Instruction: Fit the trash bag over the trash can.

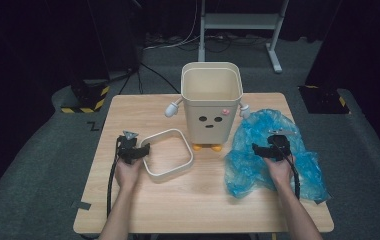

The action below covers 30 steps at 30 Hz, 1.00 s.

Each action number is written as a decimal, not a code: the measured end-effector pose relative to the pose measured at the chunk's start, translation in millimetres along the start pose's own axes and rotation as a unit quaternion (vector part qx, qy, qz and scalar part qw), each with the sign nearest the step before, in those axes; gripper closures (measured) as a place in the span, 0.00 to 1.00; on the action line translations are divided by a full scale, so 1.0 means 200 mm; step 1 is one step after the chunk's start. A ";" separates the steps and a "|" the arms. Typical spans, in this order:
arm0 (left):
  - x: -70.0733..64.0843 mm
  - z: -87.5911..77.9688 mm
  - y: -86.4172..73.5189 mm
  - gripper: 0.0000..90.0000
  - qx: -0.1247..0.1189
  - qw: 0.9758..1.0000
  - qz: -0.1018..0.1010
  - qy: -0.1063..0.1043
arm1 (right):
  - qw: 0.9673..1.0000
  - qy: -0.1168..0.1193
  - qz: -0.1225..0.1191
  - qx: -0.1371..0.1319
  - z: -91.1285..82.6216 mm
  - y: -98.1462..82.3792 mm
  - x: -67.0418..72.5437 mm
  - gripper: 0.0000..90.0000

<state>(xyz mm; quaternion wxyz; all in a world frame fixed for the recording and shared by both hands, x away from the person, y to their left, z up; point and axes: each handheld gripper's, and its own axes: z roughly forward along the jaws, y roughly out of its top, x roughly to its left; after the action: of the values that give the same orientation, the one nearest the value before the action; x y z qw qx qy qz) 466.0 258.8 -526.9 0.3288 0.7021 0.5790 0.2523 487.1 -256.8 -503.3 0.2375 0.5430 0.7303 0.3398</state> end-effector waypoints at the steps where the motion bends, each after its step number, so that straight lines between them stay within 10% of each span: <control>1: 0.00 0.00 0.00 0.40 0.000 1.000 -0.001 -0.001 | 1.000 -0.005 0.004 -0.005 0.00 0.01 -0.01 0.15; 20: -0.01 0.00 0.00 0.40 0.002 1.000 0.004 0.006 | 0.999 -0.028 0.030 0.014 0.21 0.05 -0.08 0.12; 30: 0.00 0.00 0.00 0.40 0.001 1.000 0.003 0.003 | 1.000 -0.016 -0.008 0.008 0.20 0.06 -0.03 0.47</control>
<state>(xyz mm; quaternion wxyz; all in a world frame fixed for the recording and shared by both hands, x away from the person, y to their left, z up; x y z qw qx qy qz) 466.3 257.8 -526.9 0.3254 0.7033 0.5783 0.2550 525.2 -250.3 -521.6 0.2472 0.5440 0.7338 0.3231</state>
